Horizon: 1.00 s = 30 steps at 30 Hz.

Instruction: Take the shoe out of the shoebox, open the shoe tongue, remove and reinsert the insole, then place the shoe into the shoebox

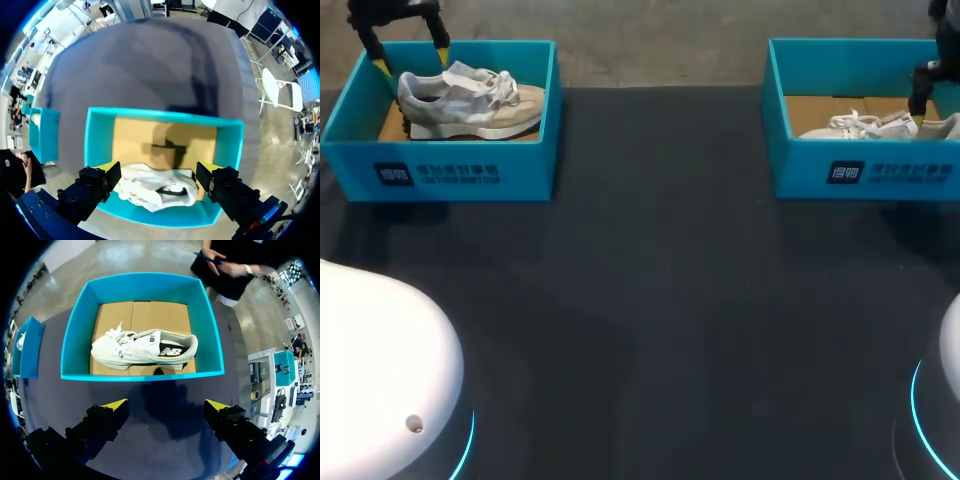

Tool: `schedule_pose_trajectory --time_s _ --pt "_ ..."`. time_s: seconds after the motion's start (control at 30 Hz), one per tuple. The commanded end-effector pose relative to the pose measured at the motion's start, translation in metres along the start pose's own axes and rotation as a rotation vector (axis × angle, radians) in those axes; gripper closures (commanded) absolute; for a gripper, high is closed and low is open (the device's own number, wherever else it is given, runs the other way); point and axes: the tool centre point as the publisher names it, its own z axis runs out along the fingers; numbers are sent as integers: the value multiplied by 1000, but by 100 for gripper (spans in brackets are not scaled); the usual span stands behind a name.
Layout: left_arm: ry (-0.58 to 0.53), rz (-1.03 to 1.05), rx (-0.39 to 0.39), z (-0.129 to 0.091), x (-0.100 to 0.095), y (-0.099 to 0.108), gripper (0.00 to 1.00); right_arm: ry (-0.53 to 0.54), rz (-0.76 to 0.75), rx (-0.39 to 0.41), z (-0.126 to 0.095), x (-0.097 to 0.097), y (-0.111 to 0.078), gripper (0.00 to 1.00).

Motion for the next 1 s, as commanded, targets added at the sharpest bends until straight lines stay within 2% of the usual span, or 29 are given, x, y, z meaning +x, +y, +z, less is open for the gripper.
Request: schedule_pose_trajectory --time_s 0.03,0.5,0.53,0.77,0.83,1.0 --pt "-3 0 -6 4 0 -1 0 0 1 -2 0 0 -1 0" --pt "-3 0 -6 4 0 -1 0 0 1 -2 0 0 -1 0" --pt "21 3 -53 6 1 0 0 0 1 -2 0 0 -1 0" --pt "29 46 -126 9 29 18 0 0 1 -2 0 0 -1 0" --pt "20 71 -124 10 38 25 0 0 1 -2 0 0 -1 0" --pt "97 92 -118 19 55 44 0 0 1 -2 0 0 -1 0"
